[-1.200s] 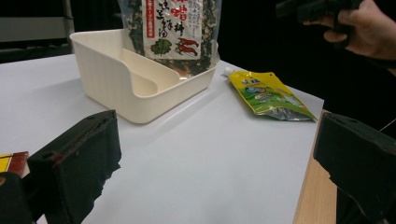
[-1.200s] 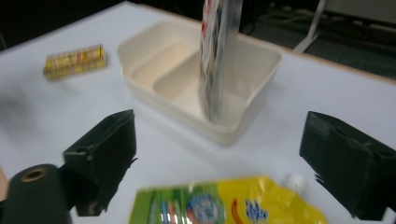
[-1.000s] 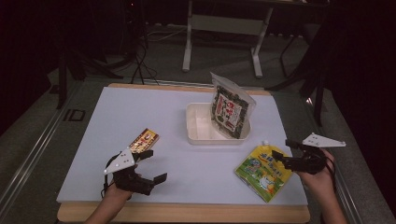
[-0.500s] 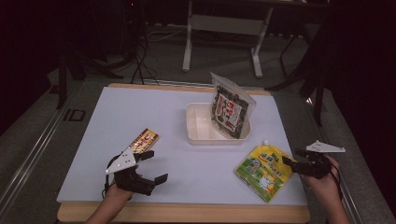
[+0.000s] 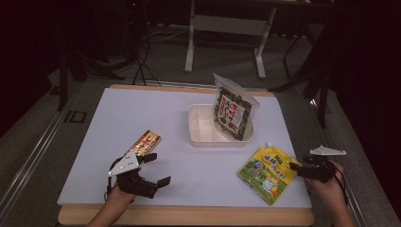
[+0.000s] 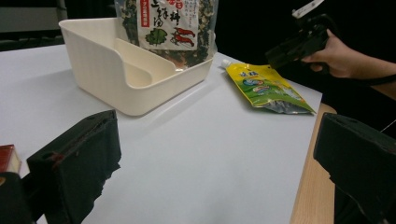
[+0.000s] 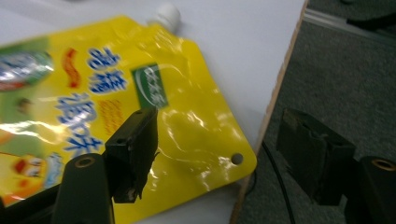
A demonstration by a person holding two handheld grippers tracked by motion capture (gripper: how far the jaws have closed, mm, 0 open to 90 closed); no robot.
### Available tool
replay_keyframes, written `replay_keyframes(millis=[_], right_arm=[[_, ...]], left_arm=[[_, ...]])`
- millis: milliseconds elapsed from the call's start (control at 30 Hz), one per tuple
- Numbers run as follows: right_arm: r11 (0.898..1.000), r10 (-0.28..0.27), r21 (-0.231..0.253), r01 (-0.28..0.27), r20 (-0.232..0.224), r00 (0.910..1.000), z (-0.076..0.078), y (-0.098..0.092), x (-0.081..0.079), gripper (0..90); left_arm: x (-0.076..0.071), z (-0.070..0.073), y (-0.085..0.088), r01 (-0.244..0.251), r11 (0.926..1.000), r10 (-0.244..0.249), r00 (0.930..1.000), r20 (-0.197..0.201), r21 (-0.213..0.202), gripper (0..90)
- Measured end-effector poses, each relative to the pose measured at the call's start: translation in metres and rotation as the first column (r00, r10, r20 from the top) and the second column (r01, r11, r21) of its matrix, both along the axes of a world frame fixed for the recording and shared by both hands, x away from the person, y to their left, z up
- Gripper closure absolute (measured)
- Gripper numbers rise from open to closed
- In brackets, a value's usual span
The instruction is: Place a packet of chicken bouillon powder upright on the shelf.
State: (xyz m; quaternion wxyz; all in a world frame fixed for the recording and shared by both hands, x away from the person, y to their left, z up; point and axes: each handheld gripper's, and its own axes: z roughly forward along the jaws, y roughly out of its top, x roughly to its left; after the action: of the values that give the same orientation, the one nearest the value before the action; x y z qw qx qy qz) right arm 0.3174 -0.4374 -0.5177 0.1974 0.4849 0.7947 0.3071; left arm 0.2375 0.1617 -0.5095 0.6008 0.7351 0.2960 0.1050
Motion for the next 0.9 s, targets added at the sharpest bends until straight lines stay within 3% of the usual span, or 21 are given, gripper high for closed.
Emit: replay_keyframes(millis=[233, 467, 600, 800, 900], right_arm=[[0.998, -0.009, -0.065, 0.005, -0.054, 0.9985, -0.016, 0.002, 0.005, 27.9], [1.000, -0.024, -0.016, 0.023, -0.087, 0.9959, -0.018, 0.001, 0.006, 28.0], [0.999, -0.009, -0.040, 0.005, -0.094, 0.9955, -0.015, 0.006, 0.005, 39.0], [0.999, -0.007, -0.041, 0.002, -0.111, 0.9938, -0.013, 0.007, 0.006, 39.4], [0.997, -0.007, -0.071, 0.001, -0.096, 0.9954, -0.013, 0.011, 0.005, 40.4]], left_arm=[[0.000, -0.001, 0.000, 0.000, 1.0000, 0.000, 1.0000, -0.002, 0.000, 0.8], [0.000, -0.001, -0.001, 0.004, 1.0000, -0.004, 1.0000, -0.002, 0.004, 0.8], [0.000, -0.001, -0.001, 0.003, 1.0000, -0.003, 1.0000, -0.003, 0.004, 0.8], [0.000, -0.002, -0.001, 0.004, 1.0000, -0.004, 1.0000, -0.003, 0.007, 0.8], [0.000, -0.002, -0.002, 0.004, 1.0000, -0.004, 1.0000, -0.002, 0.007, 0.8]])
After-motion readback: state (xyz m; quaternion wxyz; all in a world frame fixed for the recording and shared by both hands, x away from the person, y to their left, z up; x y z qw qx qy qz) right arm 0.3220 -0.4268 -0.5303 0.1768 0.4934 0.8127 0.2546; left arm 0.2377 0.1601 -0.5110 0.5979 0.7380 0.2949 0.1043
